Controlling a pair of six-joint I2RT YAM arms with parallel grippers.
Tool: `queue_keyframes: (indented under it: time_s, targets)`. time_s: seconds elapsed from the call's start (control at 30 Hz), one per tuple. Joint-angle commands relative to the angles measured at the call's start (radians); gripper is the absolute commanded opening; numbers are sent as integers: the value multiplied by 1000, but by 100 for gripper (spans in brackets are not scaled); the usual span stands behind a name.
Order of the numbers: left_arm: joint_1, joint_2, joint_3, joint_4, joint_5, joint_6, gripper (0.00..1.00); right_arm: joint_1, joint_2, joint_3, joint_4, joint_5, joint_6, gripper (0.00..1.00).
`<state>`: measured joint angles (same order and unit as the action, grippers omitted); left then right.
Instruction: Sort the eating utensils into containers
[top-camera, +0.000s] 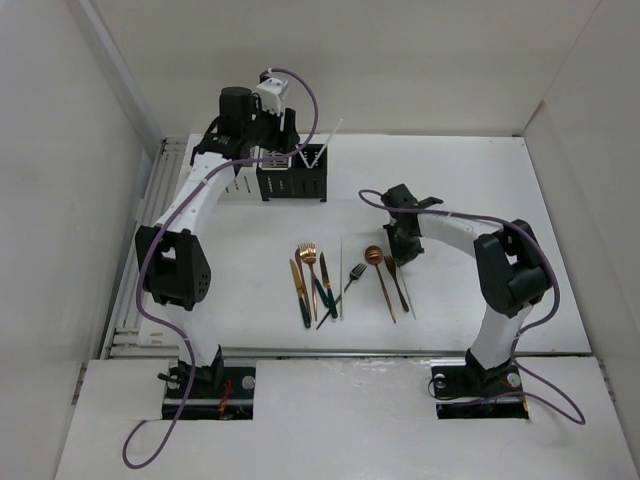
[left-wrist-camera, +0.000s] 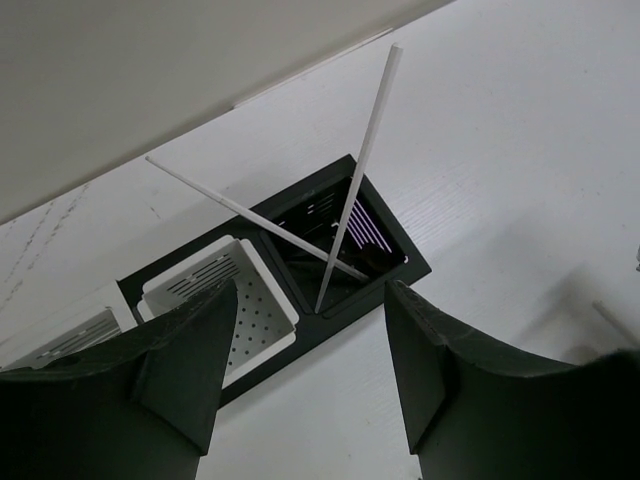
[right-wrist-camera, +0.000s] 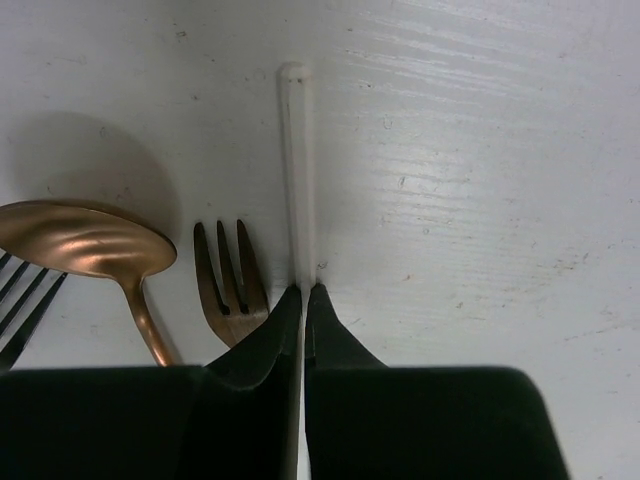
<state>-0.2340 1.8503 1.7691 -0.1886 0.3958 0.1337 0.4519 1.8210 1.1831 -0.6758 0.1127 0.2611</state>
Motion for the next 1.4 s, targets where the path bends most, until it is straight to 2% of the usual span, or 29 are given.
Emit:
queue_keyframes:
  time_s: [0.0,0.07,0.1,0.13,0.17,0.27,0.3,0.4,0.57,0.7,0.8,0.97,1.1,1.2,1.23,1.33,1.37]
  targets:
    - [2,-42,53,-18,61,41,58,-10,35,10,19,24,-29,0]
    - [2,-42,72,-44,145,81,62,-33,3,42,32,69,-45,0]
    - [2,-42,72,-61,178,105,66,-42,-15,62,32,83,-63,0]
    - [-8,-42,82,-107,216,168,69,-42,-56,87,41,97,-83,0]
    - [-8,-42,93,-133,291,206,69,-57,-78,117,41,111,-94,0]
    - [-54,-33,102,-230,395,311,71,-70,-135,260,50,134,-135,0]
    - [-63,-33,102,-247,423,325,71,-70,-135,338,50,134,-135,0]
    - [-87,-33,102,-287,536,336,75,-70,-154,429,76,66,-146,0]
    - [-119,-23,102,-235,699,229,82,-21,-215,469,299,-56,-88,0]
    - [-140,-14,102,-94,699,92,84,31,-236,469,421,-122,-25,0]
    - [-140,-14,93,-49,687,43,84,56,-249,469,478,-143,21,0]
    - [-140,4,67,70,724,-92,86,94,-249,460,519,-174,49,0]
    - [-149,4,46,72,683,-92,86,114,-249,460,532,-185,59,0]
    - [-149,13,46,92,649,-104,79,123,-239,460,541,-217,69,0]
    - [-149,13,46,92,629,-115,69,123,-239,460,541,-228,69,0]
    - [-149,23,46,116,608,-135,51,123,-239,438,552,-263,69,0]
    - [-149,23,46,117,607,-135,31,123,-239,438,561,-263,69,0]
